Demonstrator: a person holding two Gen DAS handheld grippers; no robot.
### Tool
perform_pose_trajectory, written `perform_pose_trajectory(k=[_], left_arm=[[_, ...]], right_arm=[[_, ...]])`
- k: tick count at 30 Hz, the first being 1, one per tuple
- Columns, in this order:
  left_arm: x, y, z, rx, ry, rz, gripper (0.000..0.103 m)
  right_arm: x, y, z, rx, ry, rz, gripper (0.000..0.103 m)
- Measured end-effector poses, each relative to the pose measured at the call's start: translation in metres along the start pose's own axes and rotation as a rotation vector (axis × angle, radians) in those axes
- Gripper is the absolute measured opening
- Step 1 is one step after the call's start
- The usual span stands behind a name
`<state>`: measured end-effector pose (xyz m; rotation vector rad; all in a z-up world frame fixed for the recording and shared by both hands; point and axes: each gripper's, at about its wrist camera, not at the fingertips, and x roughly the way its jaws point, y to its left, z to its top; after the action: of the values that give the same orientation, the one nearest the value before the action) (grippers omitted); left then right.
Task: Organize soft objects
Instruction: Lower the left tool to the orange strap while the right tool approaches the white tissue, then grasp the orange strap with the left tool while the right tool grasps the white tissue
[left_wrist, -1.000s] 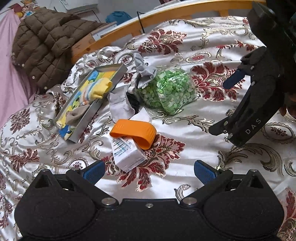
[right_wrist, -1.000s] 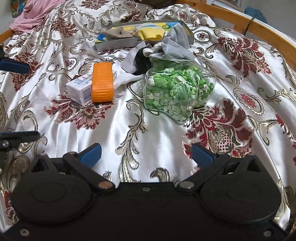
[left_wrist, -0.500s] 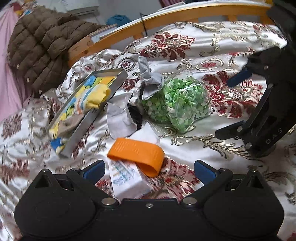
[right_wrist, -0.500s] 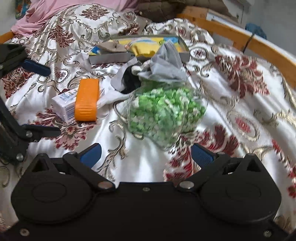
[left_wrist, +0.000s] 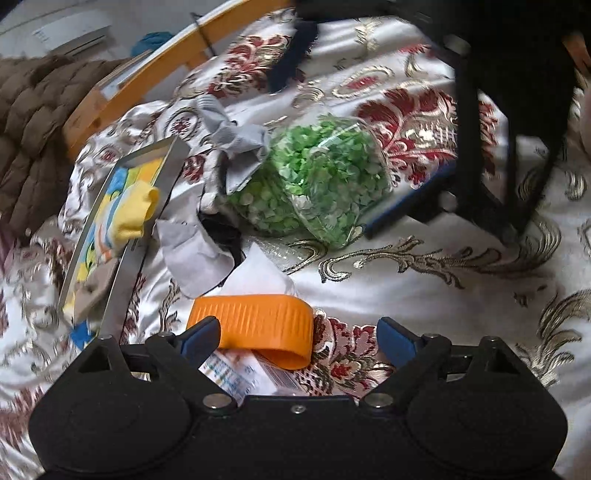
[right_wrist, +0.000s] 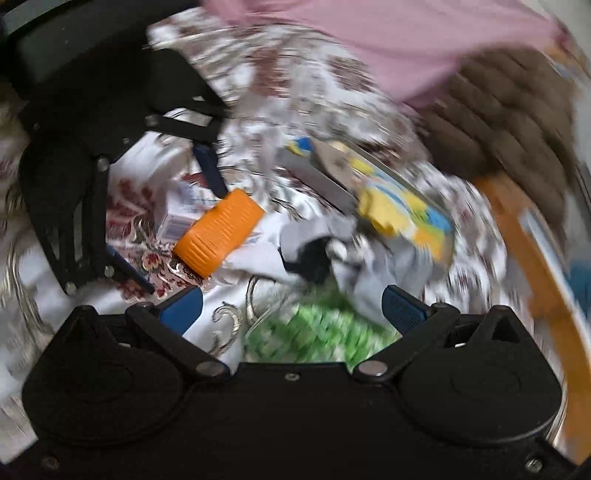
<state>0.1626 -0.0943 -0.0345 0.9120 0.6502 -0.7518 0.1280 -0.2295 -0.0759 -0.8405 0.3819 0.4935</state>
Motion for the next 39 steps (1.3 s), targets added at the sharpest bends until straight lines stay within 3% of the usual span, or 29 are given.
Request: perform_pose_trajectory(k=[5, 14, 20, 26, 32, 35, 39], left_arm=[[0.010, 0.002, 0.002, 0.049, 0.042, -0.012, 0.084], [0.017, 0.013, -0.004, 0.011, 0.054, -0.017, 0.070], [0.017, 0.011, -0.006, 0.032, 0.030, -0.007, 0.069], [0.018, 0.011, -0.005, 0.046, 0.025, 0.014, 0.058], [0.018, 0.005, -0.009, 0.097, 0.003, 0.029, 0.054], [0.017, -0.002, -0.011, 0.139, -0.012, 0.044, 0.050], [0.018, -0.009, -0.012, 0.185, -0.027, 0.052, 0.044]], right_arm=[[0.024, -0.009, 0.023, -0.245, 0.013, 0.096, 0.101], [0.066, 0.001, 0.050, -0.483, 0.082, 0.209, 0.081], [0.077, 0.020, 0.057, -0.567, 0.112, 0.260, 0.074], [0.073, 0.028, 0.052, -0.608, 0.135, 0.257, 0.073], [0.074, 0.032, 0.051, -0.639, 0.150, 0.267, 0.064], [0.078, 0.034, 0.054, -0.660, 0.158, 0.276, 0.053], [0.085, 0.033, 0.057, -0.688, 0.182, 0.301, 0.027]])
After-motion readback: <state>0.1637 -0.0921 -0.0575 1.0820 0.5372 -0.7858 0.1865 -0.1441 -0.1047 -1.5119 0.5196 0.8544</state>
